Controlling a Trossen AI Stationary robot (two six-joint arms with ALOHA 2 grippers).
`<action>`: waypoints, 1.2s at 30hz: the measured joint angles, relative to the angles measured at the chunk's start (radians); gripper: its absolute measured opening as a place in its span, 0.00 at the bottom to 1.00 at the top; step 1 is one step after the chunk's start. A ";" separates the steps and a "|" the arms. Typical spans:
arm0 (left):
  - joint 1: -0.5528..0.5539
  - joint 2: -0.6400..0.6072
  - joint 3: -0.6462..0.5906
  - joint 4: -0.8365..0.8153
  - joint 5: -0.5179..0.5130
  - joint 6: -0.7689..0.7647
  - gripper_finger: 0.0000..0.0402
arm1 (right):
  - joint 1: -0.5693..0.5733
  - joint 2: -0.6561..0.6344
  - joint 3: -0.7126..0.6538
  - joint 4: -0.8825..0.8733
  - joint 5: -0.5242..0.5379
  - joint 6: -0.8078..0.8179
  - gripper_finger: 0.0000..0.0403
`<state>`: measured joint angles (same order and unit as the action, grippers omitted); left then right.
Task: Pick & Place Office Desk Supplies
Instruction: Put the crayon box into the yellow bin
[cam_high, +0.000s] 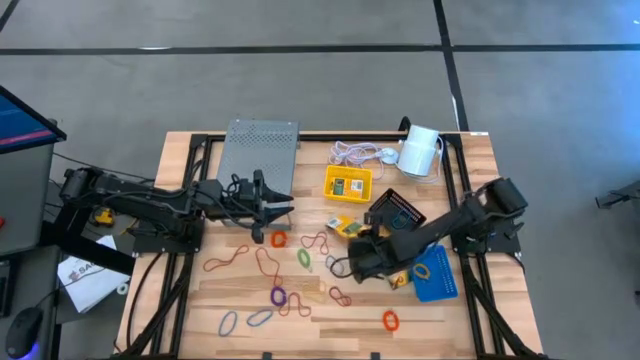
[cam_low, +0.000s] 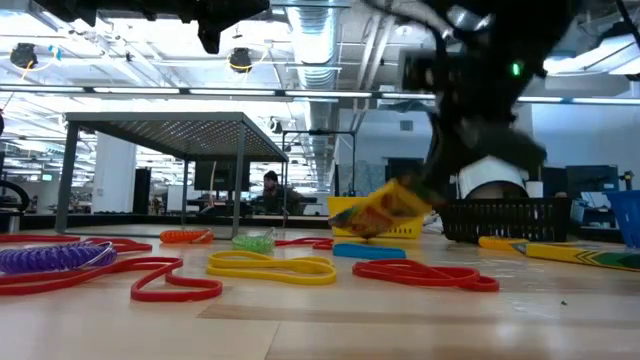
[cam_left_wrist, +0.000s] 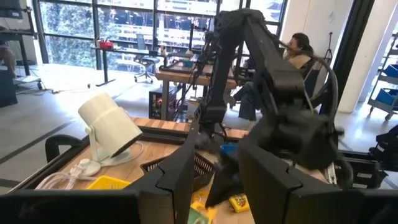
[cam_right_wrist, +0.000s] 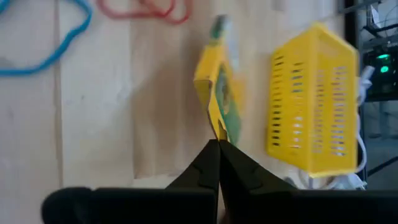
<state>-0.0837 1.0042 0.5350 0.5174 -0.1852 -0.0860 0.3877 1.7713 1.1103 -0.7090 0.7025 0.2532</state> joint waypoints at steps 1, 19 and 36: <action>0.000 -0.006 0.000 -0.006 0.000 0.000 0.30 | -0.003 -0.023 0.000 -0.013 0.000 0.009 0.00; 0.000 -0.058 0.000 -0.027 0.000 -0.001 0.30 | -0.087 -0.236 0.000 -0.014 -0.001 0.028 0.00; 0.000 -0.049 0.000 -0.023 0.000 -0.022 0.30 | -0.220 -0.321 0.000 0.026 -0.032 -0.008 0.00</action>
<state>-0.0841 0.9557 0.5350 0.4946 -0.1852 -0.1083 0.1678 1.4501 1.1099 -0.6830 0.6707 0.2447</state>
